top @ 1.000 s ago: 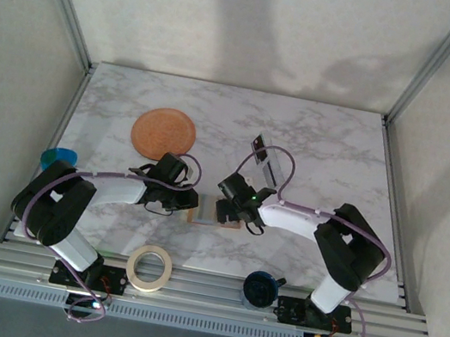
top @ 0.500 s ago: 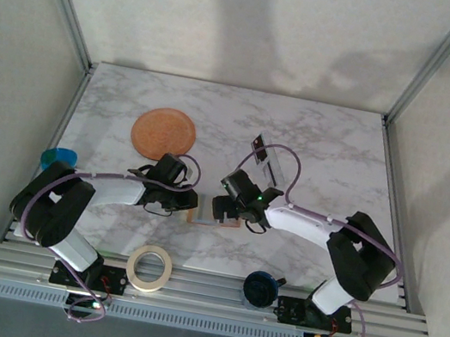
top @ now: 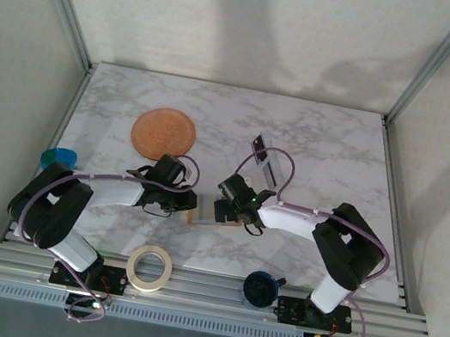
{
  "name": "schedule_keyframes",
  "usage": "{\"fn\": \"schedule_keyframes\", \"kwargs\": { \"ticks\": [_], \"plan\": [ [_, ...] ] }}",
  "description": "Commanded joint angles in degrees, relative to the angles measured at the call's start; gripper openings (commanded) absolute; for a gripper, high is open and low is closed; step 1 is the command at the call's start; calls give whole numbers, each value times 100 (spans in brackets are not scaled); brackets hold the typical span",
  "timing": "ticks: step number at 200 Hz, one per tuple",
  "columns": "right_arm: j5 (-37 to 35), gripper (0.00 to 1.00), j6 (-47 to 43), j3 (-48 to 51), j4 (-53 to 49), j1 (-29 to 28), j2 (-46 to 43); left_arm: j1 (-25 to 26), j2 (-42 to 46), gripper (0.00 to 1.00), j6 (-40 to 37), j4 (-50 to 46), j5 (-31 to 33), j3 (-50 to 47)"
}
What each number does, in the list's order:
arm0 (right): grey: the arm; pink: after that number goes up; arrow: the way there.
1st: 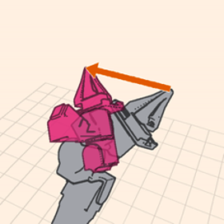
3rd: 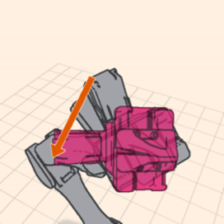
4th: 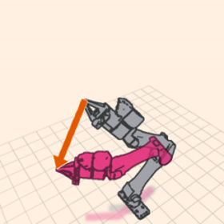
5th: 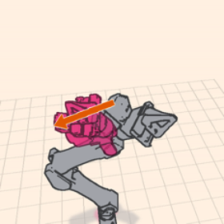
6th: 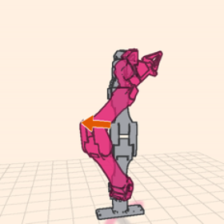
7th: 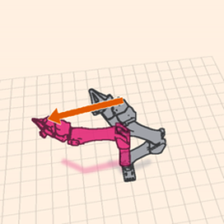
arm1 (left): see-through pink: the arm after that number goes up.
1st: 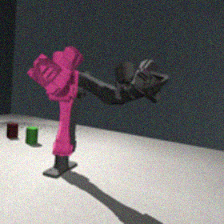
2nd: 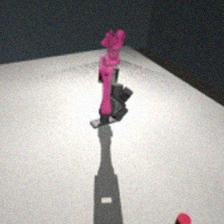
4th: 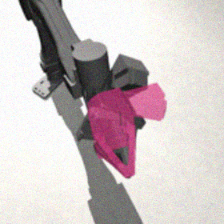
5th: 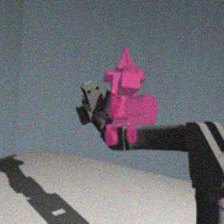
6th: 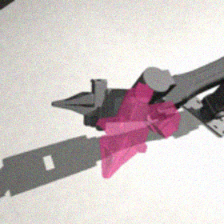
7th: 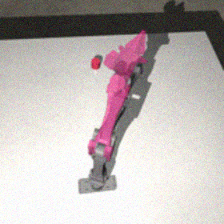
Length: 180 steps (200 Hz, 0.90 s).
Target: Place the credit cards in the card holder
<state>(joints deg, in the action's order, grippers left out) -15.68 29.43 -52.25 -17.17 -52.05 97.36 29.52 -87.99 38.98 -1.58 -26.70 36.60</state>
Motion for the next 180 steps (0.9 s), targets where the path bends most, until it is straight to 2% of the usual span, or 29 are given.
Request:
{"fn": "schedule_keyframes", "kwargs": {
  "ticks": [1,31,51,97,137,155,180],
  "plan": [
    [-140,99,-27,102,-382,-29,-232,-43,89,15,39,-331,231,-175],
    [504,99,-12,-224,-432,21,-347,-43,86,16,-35,-228,170,-179],
    [429,99,1,-486,-802,41,-552,-43,128,19,4,-130,121,-113],
    [659,99,-378,-327,-1069,255,-938,-77,354,20,-60,-246,221,-64],
    [1723,82,-1056,-280,-1151,775,-1009,-85,607,22,-66,-302,226,-146],
    [1939,82,-1066,-451,-1141,699,-1008,-127,690,23,-64,-342,240,-177],
    [2498,81,-413,-491,-463,412,-859,-296,866,23,-132,-524,349,-211]
  ]
}}
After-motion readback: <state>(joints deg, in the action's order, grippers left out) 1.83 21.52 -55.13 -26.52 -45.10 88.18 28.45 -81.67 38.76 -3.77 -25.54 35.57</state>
